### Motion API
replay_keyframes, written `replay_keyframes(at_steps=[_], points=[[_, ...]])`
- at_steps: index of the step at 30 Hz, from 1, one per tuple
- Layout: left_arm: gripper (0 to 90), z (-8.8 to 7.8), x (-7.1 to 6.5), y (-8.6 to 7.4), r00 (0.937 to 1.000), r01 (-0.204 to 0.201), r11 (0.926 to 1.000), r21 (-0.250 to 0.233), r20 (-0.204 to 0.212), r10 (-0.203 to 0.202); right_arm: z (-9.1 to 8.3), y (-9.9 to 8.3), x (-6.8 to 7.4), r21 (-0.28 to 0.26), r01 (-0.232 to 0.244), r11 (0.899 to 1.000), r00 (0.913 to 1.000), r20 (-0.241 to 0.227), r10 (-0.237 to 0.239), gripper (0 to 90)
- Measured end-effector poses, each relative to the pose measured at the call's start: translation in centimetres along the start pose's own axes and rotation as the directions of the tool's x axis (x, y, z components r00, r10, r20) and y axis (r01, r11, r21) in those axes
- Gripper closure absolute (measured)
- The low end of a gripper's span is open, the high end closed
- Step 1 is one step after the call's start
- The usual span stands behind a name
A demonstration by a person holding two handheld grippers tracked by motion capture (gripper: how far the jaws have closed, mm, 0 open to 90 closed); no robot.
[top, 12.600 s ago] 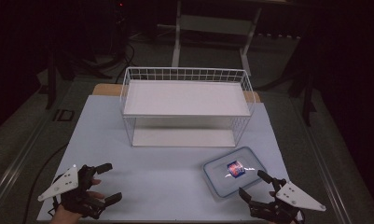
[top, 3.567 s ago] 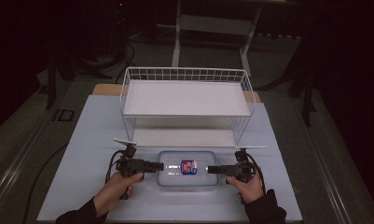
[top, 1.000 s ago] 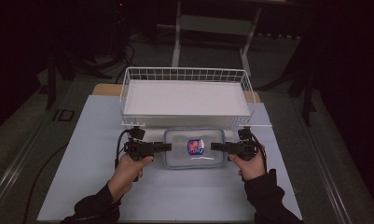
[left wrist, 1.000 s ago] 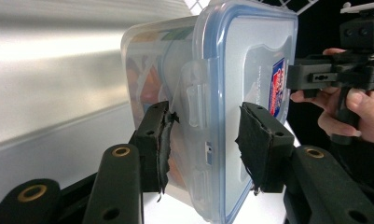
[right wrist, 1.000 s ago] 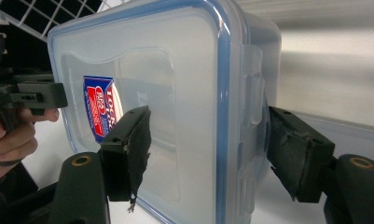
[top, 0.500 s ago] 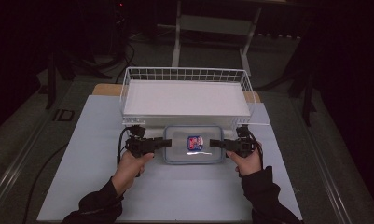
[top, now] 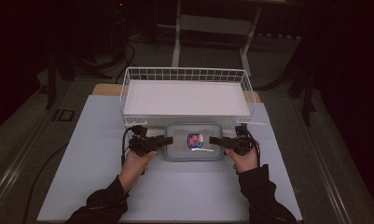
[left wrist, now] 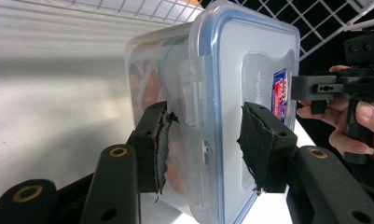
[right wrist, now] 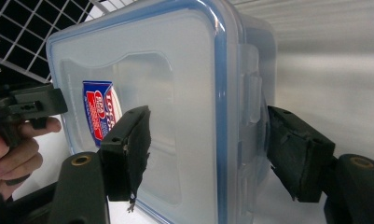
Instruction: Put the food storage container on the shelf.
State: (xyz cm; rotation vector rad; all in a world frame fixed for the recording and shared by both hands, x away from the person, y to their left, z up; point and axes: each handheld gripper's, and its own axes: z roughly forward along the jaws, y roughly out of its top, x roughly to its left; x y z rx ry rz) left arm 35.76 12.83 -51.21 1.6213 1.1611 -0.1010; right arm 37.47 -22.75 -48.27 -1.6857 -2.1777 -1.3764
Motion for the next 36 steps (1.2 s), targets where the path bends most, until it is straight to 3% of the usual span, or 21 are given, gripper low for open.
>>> replay_keyframes(at_steps=[8,13,15,17,23,29,33,35,36], points=[[52.2,0.2,0.7,0.0,0.9995,0.021,0.9991,-0.037,0.025,-0.020,0.7,-0.1,-0.8,-0.043,-0.018,0.999,0.9997,-0.014,0.018,32.7],[51.4,0.3,1.1,0.1,0.9992,0.001,0.9991,-0.042,0.040,0.001,0.9,0.1,-0.5,-0.046,-0.001,0.999,1.0000,0.007,0.002,29.2],[51.2,0.3,1.3,0.0,0.9988,0.007,0.9986,-0.053,0.048,-0.005,1.0,0.1,-0.2,-0.051,0.010,0.999,0.9995,0.030,-0.009,27.8],[50.9,0.3,1.3,0.0,0.9988,0.009,0.9984,-0.055,0.050,-0.006,1.1,0.1,-0.2,-0.054,0.007,0.999,0.9997,0.023,-0.006,27.9],[48.7,0.5,1.0,0.2,0.9998,-0.016,0.9974,-0.070,0.008,0.017,1.2,0.1,-0.2,-0.083,-0.004,0.997,0.9995,0.030,0.007,27.4],[48.3,0.5,1.2,0.3,0.9999,-0.014,0.9973,-0.072,0.008,0.015,1.5,0.5,0.2,-0.078,0.007,0.997,0.9985,0.055,-0.003,26.9],[48.2,0.6,0.7,0.5,0.9982,-0.044,0.9951,-0.088,-0.043,0.041,1.5,0.5,0.2,-0.086,0.004,0.996,0.9983,0.059,0.001,26.7],[47.5,0.6,0.5,0.6,0.9962,-0.067,0.9934,-0.093,-0.062,0.062,1.6,0.4,0.2,-0.100,0.014,0.995,0.9976,0.069,-0.007,26.2],[47.0,0.6,0.5,0.6,0.9961,-0.065,0.9932,-0.097,-0.065,0.059,1.6,0.2,0.4,-0.130,0.057,0.990,0.9944,0.096,-0.045,26.4]])
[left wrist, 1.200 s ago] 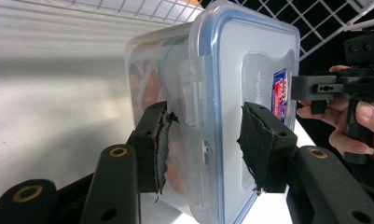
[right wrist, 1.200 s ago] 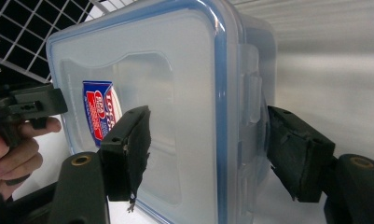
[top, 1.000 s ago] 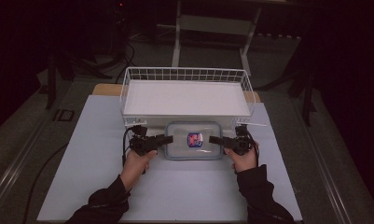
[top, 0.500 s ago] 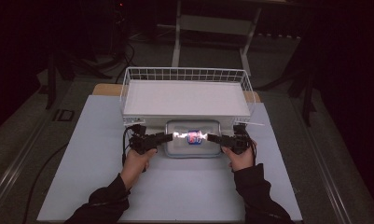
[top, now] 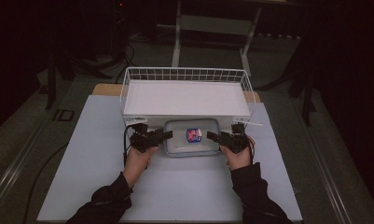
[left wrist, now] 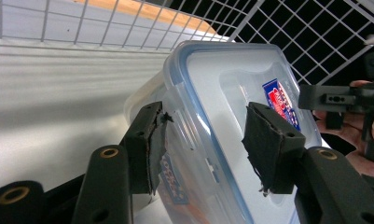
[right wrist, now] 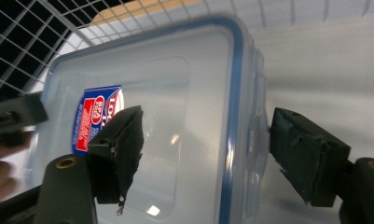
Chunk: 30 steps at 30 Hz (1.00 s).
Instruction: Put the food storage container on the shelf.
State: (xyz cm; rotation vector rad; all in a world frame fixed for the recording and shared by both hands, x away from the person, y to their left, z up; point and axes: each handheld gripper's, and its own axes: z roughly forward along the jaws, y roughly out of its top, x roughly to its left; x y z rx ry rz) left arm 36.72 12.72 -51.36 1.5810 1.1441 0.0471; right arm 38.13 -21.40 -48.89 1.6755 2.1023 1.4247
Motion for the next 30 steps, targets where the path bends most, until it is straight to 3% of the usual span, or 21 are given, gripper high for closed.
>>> replay_keyframes(at_steps=[1,3,13,18,20,24,30], points=[[47.0,0.0,0.1,0.0,1.0000,0.008,1.0000,0.002,-0.003,-0.008,0.0,0.0,0.0,0.000,0.000,1.000,1.0000,0.000,0.000,26.4],[45.5,0.2,0.3,0.0,0.9999,0.007,1.0000,0.003,-0.012,-0.007,-0.1,0.0,0.5,-0.013,0.051,0.999,0.9980,0.039,-0.050,29.3],[44.4,0.1,-0.3,0.1,0.9980,-0.008,0.9998,-0.016,-0.063,0.007,-0.1,-0.1,1.1,-0.016,0.067,0.998,0.9952,0.072,-0.066,30.8],[43.3,-0.8,-0.9,0.2,0.9965,-0.053,0.9980,-0.034,-0.067,0.051,-1.1,-0.4,0.9,-0.035,0.081,0.996,0.9953,0.056,-0.079,30.5],[41.9,-1.2,-1.2,0.2,0.9957,-0.046,0.9985,-0.030,-0.082,0.043,-1.7,-0.5,1.1,-0.044,0.082,0.996,0.9952,0.057,-0.080,30.5],[41.9,-2.0,-1.4,-0.1,0.9978,-0.023,0.9992,-0.033,-0.063,0.021,-2.8,-0.9,1.8,-0.037,0.110,0.993,0.9932,0.044,-0.108,30.6],[40.4,-3.1,-2.2,-0.4,0.9972,-0.057,0.9983,-0.014,-0.049,0.057,-4.4,-1.8,3.1,-0.045,0.132,0.990,0.9912,0.005,-0.132,32.6]])
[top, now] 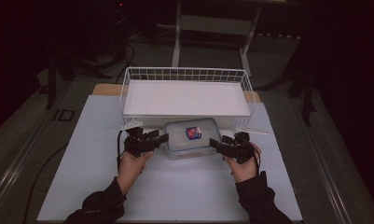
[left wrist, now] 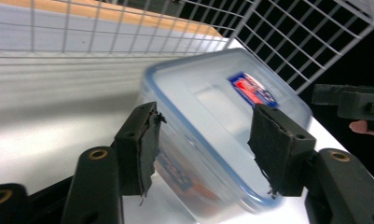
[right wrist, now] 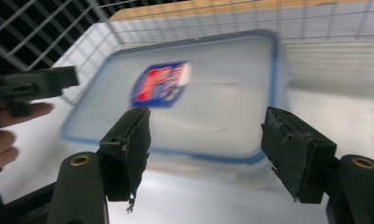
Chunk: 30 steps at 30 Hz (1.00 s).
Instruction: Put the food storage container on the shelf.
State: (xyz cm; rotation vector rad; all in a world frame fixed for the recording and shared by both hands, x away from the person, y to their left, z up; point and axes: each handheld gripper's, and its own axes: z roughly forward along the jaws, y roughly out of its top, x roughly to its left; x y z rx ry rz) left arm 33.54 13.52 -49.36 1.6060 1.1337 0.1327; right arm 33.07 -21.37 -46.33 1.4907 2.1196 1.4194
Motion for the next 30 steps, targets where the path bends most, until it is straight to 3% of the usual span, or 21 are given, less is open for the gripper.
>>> replay_keyframes(at_steps=[3,7,11,13,14,15,18,21,22,24,25,26,28,30], points=[[36.9,-0.6,-0.5,-0.2,1.0000,-0.001,1.0000,0.000,0.006,0.001,-0.4,-0.5,0.7,0.000,0.001,1.000,0.9996,-0.029,-0.001,36.9],[34.7,-1.4,-0.9,-0.6,0.9997,-0.013,0.9999,0.005,0.019,0.013,-0.5,-1.3,1.5,0.013,0.010,1.000,0.9984,-0.057,-0.009,51.9],[30.3,-2.4,-0.9,-1.1,0.9974,-0.018,0.9998,0.000,0.070,0.018,0.0,-2.0,2.2,0.050,0.031,0.998,0.9968,-0.076,-0.027,66.2],[30.4,-2.6,-1.0,-1.2,0.9979,-0.020,0.9998,-0.003,0.061,0.020,0.3,-2.1,2.4,0.065,0.040,0.997,0.9960,-0.082,-0.035,69.7],[30.4,-2.7,-1.2,-1.5,0.9981,-0.037,0.9992,0.014,0.050,0.036,0.5,-2.2,2.5,0.083,0.048,0.995,0.9955,-0.086,-0.041,74.3],[30.3,-2.8,-1.2,-1.6,0.9978,-0.038,0.9992,0.014,0.055,0.037,1.2,-2.4,3.0,0.122,0.070,0.990,0.9937,-0.096,-0.059,84.6],[29.1,-3.0,-1.4,-2.3,0.9968,-0.045,0.9983,0.037,0.067,0.042,1.7,-2.5,3.3,0.139,0.093,0.986,0.9926,-0.090,-0.081,89.3],[28.6,-3.4,-1.6,-2.9,0.9949,-0.081,0.9963,0.028,0.062,0.079,2.3,-2.6,3.6,0.149,0.101,0.984,0.9932,-0.073,-0.091,89.7],[23.7,-3.7,-1.6,-3.2,0.9916,-0.109,0.9938,0.019,0.071,0.108,2.6,-2.6,3.6,0.143,0.096,0.985,0.9943,-0.060,-0.088,89.7],[21.0,-3.7,-1.6,-3.2,0.9916,-0.109,0.9938,0.019,0.071,0.108,2.7,-2.5,3.5,0.141,0.093,0.986,0.9945,-0.060,-0.085,89.7],[21.0,-3.8,-1.8,-3.7,0.9852,-0.142,0.9897,0.016,0.098,0.140,2.7,-2.5,3.5,0.141,0.093,0.986,0.9945,-0.060,-0.085,89.8],[13.2,-3.9,-1.9,-3.8,0.9826,-0.156,0.9878,0.003,0.103,0.155,3.1,-2.5,3.8,0.134,0.100,0.986,0.9940,-0.059,-0.092,89.8],[5.8,-3.9,-2.0,-4.0,0.9800,-0.156,0.9877,-0.008,0.123,0.156,3.4,-2.4,4.1,0.129,0.114,0.985,0.9924,-0.060,-0.107,89.8],[0.7,-4.0,-1.9,-4.0,0.9827,-0.138,0.9904,-0.012,0.123,0.138,3.6,-2.3,4.4,0.129,0.116,0.985,0.9920,-0.065,-0.108,89.8]])
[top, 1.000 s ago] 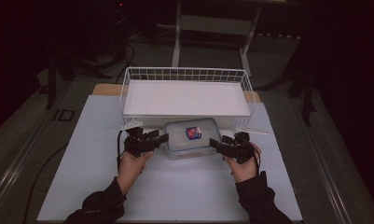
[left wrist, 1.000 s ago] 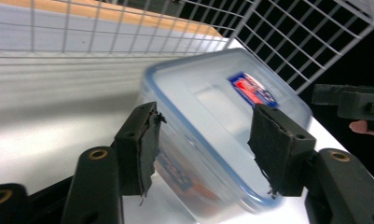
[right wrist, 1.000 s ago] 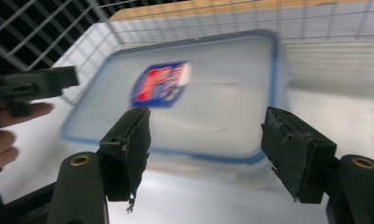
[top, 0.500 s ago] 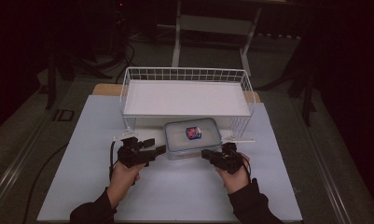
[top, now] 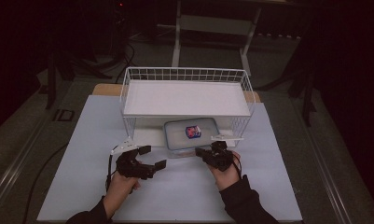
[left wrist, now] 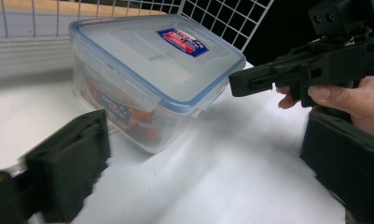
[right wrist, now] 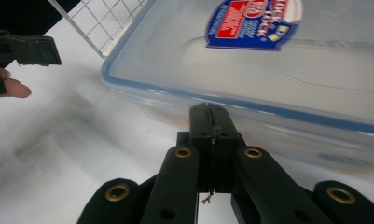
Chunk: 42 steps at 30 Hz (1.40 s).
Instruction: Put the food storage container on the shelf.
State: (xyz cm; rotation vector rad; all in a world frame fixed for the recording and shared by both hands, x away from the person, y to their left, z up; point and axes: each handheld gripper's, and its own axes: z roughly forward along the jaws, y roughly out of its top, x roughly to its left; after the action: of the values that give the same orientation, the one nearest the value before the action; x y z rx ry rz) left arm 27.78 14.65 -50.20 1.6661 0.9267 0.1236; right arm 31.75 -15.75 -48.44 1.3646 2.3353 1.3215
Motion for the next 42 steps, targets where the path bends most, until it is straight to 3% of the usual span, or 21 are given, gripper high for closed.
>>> replay_keyframes(at_steps=[9,15,21,24,29,35,39,42], points=[[0.6,-0.1,0.3,-0.2,0.9999,0.001,1.0000,-0.009,-0.012,-0.002,1.2,0.8,0.1,-0.017,-0.001,1.000,0.9999,0.013,0.001,89.8],[0.6,-0.3,0.4,-0.3,0.9997,-0.003,0.9999,-0.011,-0.023,0.002,1.8,0.0,0.5,0.003,-0.006,1.000,1.0000,0.003,0.006,89.8],[0.7,-0.2,0.2,-0.2,0.9983,-0.036,0.9993,-0.006,-0.047,0.036,2.6,-0.1,-0.1,0.017,-0.010,1.000,0.9993,0.036,0.010,89.9],[0.6,-0.2,0.3,-0.3,0.9983,-0.029,0.9995,-0.009,-0.051,0.029,3.0,0.0,-0.3,0.017,-0.033,0.999,0.9990,0.031,0.032,89.9],[0.6,-0.2,0.6,-0.5,0.9978,-0.017,0.9997,-0.018,-0.065,0.015,3.7,0.6,-0.7,0.006,-0.026,1.000,0.9983,0.053,0.026,89.9],[0.7,-0.1,0.5,-0.6,0.9972,-0.033,0.9994,-0.006,-0.067,0.032,4.7,1.5,-1.5,-0.014,-0.062,0.998,0.9967,0.051,0.063,89.9],[0.7,-0.1,0.4,-0.6,0.9938,-0.066,0.9978,0.000,-0.090,0.066,5.4,2.2,-1.6,-0.025,-0.048,0.999,0.9962,0.072,0.050,89.8],[0.7,-0.1,0.4,-0.7,0.9945,-0.059,0.9983,0.004,-0.086,0.059,5.7,2.4,-1.8,-0.032,-0.056,0.998,0.9955,0.074,0.058,89.9]])
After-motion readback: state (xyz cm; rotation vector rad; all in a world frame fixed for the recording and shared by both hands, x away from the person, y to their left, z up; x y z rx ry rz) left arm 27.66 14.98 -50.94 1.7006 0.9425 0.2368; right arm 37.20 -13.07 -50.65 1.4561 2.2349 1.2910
